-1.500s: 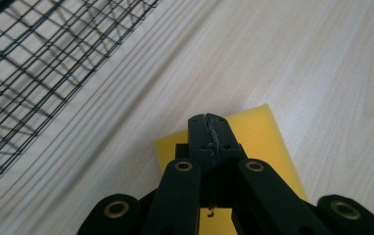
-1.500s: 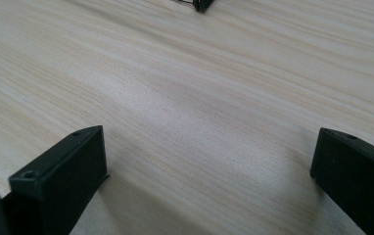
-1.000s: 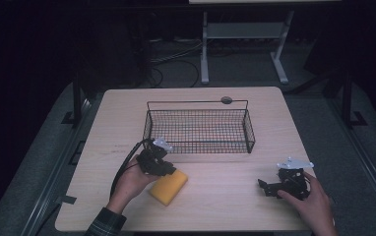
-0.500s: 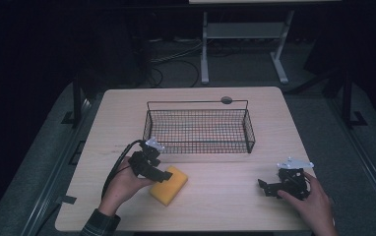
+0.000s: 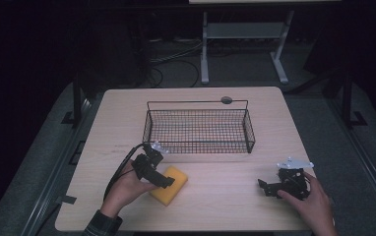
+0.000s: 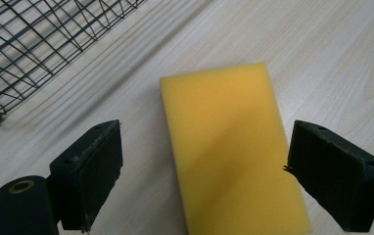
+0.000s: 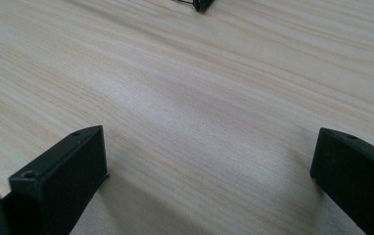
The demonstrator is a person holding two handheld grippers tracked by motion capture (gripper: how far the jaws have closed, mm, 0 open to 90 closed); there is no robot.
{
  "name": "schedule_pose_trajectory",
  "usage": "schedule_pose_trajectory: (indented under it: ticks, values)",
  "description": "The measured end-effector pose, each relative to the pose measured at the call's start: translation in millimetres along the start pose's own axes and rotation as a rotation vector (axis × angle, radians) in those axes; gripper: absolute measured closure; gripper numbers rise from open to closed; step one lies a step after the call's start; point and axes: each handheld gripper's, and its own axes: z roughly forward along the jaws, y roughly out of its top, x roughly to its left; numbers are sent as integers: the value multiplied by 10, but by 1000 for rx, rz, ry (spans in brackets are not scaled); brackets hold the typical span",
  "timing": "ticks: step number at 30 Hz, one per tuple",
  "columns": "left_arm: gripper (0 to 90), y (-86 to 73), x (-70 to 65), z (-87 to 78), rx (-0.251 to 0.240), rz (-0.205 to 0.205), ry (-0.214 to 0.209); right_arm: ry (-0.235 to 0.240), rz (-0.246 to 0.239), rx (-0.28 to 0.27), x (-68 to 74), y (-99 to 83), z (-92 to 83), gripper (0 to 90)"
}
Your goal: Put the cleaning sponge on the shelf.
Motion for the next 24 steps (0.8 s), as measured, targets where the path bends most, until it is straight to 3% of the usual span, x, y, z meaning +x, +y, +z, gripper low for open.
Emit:
schedule_pose_trajectory:
  ticks: [24]
  values:
    - [125,46,-166,246,47,33,19,0,0,0,0,0,0,0]
